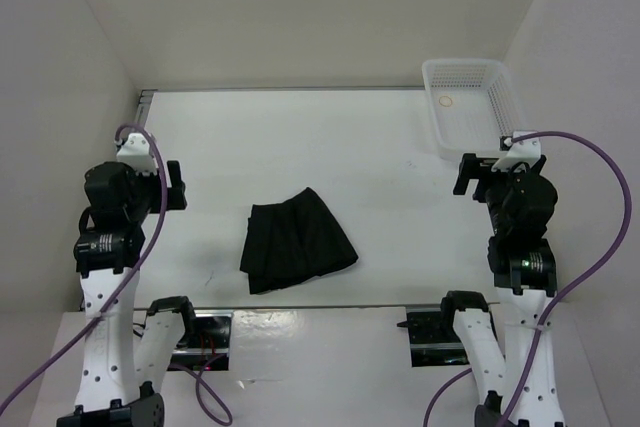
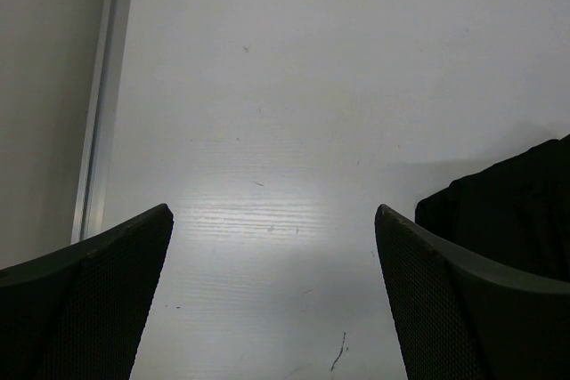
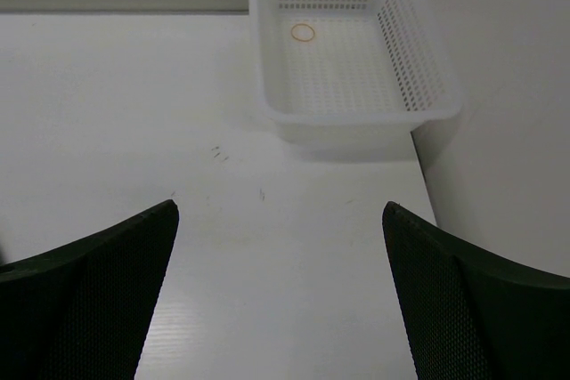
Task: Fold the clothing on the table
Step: Fold the skirt
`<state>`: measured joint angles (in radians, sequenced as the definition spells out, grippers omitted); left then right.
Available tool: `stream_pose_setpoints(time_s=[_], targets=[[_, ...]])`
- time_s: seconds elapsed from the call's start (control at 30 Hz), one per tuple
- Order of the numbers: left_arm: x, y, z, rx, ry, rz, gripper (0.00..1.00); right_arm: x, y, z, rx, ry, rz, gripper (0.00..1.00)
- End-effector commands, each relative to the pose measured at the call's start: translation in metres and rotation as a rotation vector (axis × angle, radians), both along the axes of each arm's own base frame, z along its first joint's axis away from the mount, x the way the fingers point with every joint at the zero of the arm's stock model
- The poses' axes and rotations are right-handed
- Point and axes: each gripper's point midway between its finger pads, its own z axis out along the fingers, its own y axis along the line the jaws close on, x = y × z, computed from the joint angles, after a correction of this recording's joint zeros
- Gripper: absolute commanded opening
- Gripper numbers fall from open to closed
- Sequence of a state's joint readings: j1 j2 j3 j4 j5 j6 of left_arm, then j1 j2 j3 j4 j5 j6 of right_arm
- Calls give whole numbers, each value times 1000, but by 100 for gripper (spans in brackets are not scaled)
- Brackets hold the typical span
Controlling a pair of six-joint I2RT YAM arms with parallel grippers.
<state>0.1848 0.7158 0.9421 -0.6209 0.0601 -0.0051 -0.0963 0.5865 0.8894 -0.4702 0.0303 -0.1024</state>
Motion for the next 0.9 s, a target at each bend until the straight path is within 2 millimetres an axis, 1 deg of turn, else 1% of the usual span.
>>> stream_pose_setpoints(time_s=[0.0, 0.03, 0.07, 0.2, 0.57, 0.87], targets=[[0, -4, 12, 2, -40, -26, 100, -3, -10, -3, -26, 4, -38, 99], [0, -6, 12, -2, -41, -35, 100, -3, -10, -3, -26, 4, -38, 99], [0, -6, 12, -3, -41, -35, 100, -3, -10, -7, -25, 13, -38, 99], [-3, -8, 17, -2, -59, -44, 100, -1, -7, -4, -32, 4, -18, 99], [-4, -11, 19, 0, -70, -64, 100, -3, -7, -2, -33, -5, -17, 99], [-4, -14, 19, 1, -71, -85, 100, -4, -1, 0, -38, -15, 18, 99]])
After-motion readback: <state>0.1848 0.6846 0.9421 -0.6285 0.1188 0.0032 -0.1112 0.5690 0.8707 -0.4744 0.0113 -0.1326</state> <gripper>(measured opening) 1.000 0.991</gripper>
